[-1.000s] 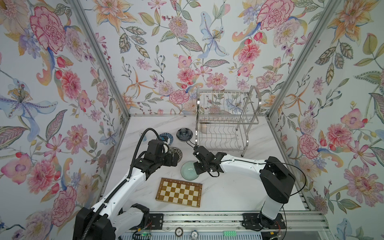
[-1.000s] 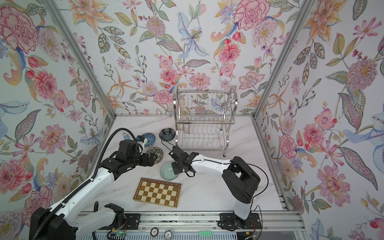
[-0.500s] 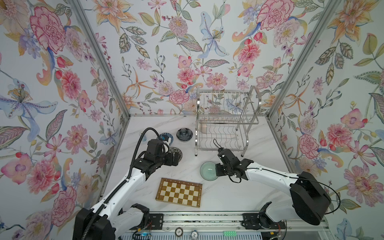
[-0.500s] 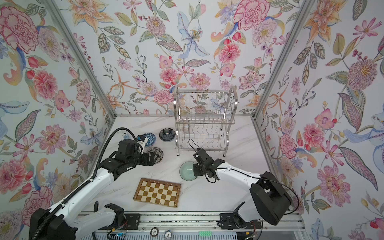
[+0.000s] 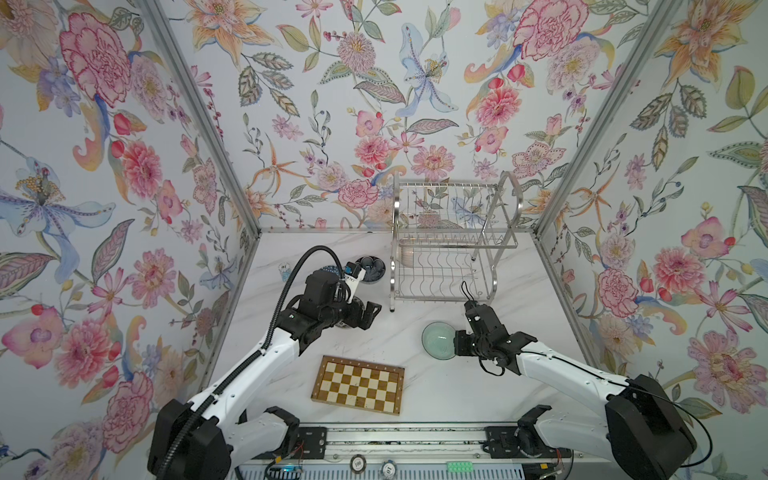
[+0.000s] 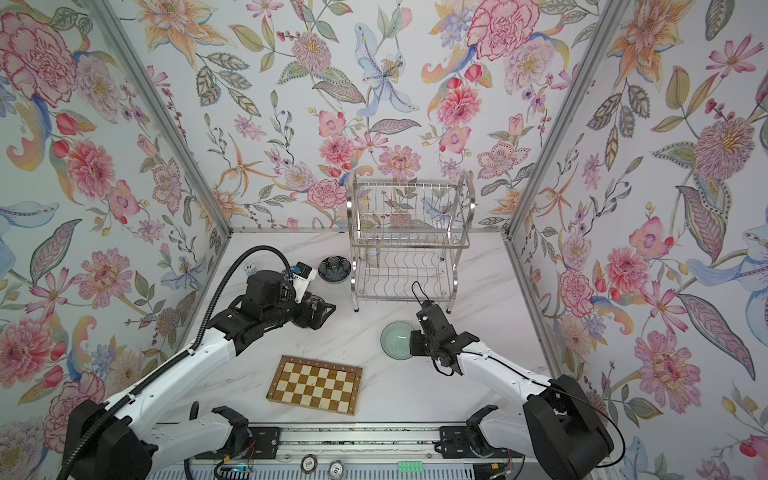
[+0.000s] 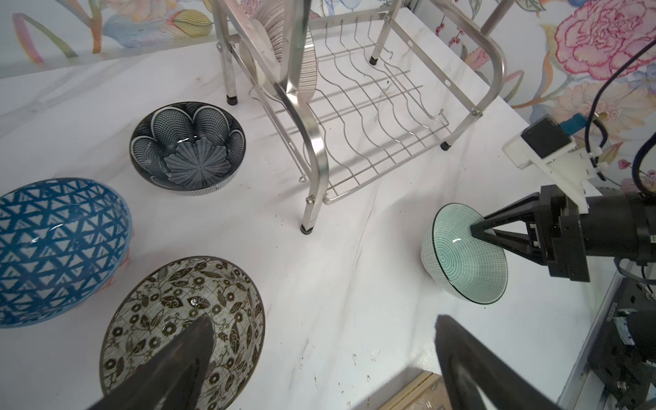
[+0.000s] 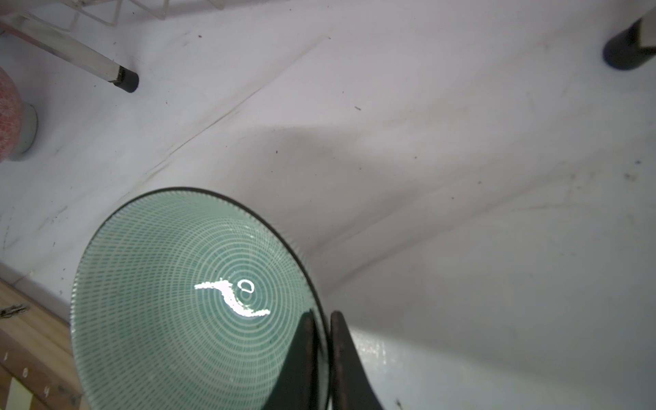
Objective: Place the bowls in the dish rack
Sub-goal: 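Grasp the mint-green bowl rim with the right gripper while the left gripper shifts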
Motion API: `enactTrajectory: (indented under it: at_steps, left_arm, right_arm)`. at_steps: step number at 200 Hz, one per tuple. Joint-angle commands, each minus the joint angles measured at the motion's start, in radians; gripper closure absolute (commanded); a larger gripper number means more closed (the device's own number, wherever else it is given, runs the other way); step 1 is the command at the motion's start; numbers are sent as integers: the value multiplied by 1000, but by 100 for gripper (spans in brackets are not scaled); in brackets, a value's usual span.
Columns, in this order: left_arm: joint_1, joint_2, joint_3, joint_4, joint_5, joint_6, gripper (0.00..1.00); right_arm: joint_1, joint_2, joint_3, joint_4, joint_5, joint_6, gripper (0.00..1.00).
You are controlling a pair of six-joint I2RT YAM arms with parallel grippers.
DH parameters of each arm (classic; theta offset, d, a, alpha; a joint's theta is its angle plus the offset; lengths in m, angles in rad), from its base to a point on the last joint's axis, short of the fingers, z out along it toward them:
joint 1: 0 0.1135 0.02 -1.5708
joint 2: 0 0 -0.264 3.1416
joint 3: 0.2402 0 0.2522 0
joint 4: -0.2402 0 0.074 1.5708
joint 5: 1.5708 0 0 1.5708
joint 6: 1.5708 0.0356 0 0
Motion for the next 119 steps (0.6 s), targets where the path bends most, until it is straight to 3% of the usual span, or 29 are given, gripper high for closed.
enactTrajectory:
  at_steps: [1,11,49,99,119]
  left_arm:
    - [-17,46,60,-3,61,78,1]
    - [-21,67,71,-8,68,92,1]
    - [-34,120,89,-15,74,111,1]
    - [-52,91,-16,100,15,113,1]
    - [-58,74,-64,166,54,118,1]
  right_arm:
    - [-5,-7,-15,-21,5,5,78]
    - [-5,-16,-9,-32,15,8,69]
    - [-36,-82,24,-94,76,16,50]
    - [-26,-229,72,-133,213,-39,44]
    - [-17,-263,68,-105,182,-147,44]
